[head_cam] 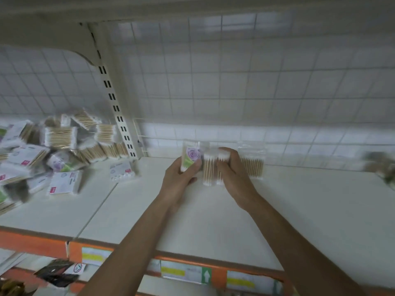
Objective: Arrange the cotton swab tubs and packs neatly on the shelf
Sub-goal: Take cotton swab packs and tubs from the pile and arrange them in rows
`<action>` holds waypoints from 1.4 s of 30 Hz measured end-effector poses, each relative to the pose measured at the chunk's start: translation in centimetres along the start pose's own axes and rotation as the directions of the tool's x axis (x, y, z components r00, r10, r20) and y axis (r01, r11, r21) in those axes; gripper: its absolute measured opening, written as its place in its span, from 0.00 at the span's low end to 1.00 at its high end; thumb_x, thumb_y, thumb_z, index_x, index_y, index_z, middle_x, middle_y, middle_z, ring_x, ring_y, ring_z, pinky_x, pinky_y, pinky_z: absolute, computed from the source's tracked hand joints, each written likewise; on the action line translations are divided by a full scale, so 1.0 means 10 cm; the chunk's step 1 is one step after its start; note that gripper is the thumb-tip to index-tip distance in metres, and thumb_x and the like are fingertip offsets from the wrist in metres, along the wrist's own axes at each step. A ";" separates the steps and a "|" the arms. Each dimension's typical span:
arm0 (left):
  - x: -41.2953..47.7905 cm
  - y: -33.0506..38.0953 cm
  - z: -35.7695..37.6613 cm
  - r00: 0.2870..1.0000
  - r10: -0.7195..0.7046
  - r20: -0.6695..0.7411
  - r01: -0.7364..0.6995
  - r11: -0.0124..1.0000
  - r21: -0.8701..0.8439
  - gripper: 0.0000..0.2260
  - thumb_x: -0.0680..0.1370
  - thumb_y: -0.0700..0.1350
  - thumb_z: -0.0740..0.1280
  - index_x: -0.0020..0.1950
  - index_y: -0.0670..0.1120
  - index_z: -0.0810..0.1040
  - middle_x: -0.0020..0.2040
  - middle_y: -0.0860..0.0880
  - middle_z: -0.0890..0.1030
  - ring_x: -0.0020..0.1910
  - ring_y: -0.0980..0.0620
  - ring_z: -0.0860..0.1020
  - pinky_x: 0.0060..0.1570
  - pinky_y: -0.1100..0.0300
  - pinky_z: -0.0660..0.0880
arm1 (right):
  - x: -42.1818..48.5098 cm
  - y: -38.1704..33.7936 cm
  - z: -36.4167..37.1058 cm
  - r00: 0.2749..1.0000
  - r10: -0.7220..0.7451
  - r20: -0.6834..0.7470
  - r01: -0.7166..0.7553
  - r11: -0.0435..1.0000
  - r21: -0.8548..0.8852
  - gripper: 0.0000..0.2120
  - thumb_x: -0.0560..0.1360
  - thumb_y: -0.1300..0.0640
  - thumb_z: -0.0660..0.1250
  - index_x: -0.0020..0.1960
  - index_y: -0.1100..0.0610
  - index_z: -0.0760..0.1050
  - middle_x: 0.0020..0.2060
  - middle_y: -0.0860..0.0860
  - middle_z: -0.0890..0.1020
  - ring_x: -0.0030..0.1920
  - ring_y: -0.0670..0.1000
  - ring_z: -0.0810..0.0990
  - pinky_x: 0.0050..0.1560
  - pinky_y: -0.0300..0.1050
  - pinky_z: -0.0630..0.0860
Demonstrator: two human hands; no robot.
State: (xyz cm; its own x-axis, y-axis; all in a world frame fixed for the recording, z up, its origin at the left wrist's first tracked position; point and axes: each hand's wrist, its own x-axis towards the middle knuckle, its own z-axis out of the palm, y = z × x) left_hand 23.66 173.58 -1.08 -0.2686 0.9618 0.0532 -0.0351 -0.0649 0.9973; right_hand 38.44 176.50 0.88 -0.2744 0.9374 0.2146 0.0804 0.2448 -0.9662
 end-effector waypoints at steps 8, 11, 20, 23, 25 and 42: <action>-0.16 0.03 0.97 0.995 0.098 -0.003 -0.095 0.979 0.178 0.28 0.64 0.61 0.73 0.60 0.52 0.74 0.51 0.55 0.82 0.49 0.57 0.81 0.56 0.51 0.77 | -0.26 0.11 -0.98 0.990 0.000 -0.138 -0.006 0.999 -0.045 0.15 0.77 0.62 0.58 0.62 0.51 0.66 0.45 0.45 0.77 0.46 0.52 0.77 0.51 0.61 0.75; -0.22 0.03 1.30 0.993 0.118 0.024 -0.120 0.962 0.247 0.29 0.62 0.65 0.71 0.59 0.54 0.74 0.50 0.57 0.83 0.50 0.59 0.80 0.57 0.52 0.76 | -0.38 0.12 -1.32 0.983 -0.013 -0.184 0.004 0.999 -0.052 0.16 0.76 0.63 0.59 0.61 0.51 0.68 0.45 0.45 0.78 0.47 0.51 0.77 0.52 0.60 0.75; -0.35 -0.05 2.31 0.981 0.149 0.125 -0.178 0.948 0.265 0.22 0.70 0.50 0.75 0.61 0.49 0.73 0.54 0.56 0.81 0.47 0.60 0.80 0.48 0.65 0.77 | -0.66 0.30 -2.22 0.941 -0.012 -0.338 -0.016 0.997 -0.080 0.19 0.72 0.64 0.64 0.61 0.50 0.70 0.50 0.40 0.77 0.51 0.41 0.77 0.52 0.45 0.76; -0.34 -0.15 2.55 0.978 0.140 0.154 -0.182 0.935 0.303 0.23 0.68 0.52 0.76 0.60 0.50 0.74 0.54 0.58 0.80 0.48 0.58 0.81 0.50 0.61 0.78 | -0.77 0.37 -2.48 0.925 -0.010 -0.380 -0.032 0.994 -0.105 0.20 0.72 0.64 0.66 0.63 0.53 0.70 0.52 0.44 0.78 0.54 0.45 0.77 0.53 0.42 0.76; -0.34 -0.23 2.71 0.972 0.141 0.185 -0.199 0.917 0.346 0.23 0.68 0.52 0.77 0.60 0.50 0.76 0.53 0.57 0.80 0.51 0.59 0.79 0.52 0.61 0.77 | -0.86 0.39 -2.64 0.912 -0.007 -0.410 -0.047 0.992 -0.121 0.20 0.72 0.62 0.67 0.62 0.51 0.70 0.49 0.39 0.76 0.50 0.38 0.76 0.48 0.31 0.73; -0.42 -0.54 4.08 0.890 0.095 0.447 -0.383 0.687 0.618 0.13 0.68 0.50 0.74 0.47 0.47 0.78 0.43 0.53 0.82 0.43 0.54 0.80 0.45 0.63 0.75 | -1.57 0.62 -3.46 0.792 -0.097 -0.603 -0.083 0.961 -0.265 0.21 0.71 0.65 0.68 0.53 0.42 0.67 0.49 0.42 0.75 0.50 0.42 0.75 0.51 0.39 0.73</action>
State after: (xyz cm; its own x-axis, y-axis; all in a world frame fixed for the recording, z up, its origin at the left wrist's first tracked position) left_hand 64.31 180.71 -4.58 0.1880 0.9683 0.1646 0.6734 -0.2491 0.6961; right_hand 76.37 171.82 -3.55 0.3522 0.8680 0.3500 0.3540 0.2226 -0.9084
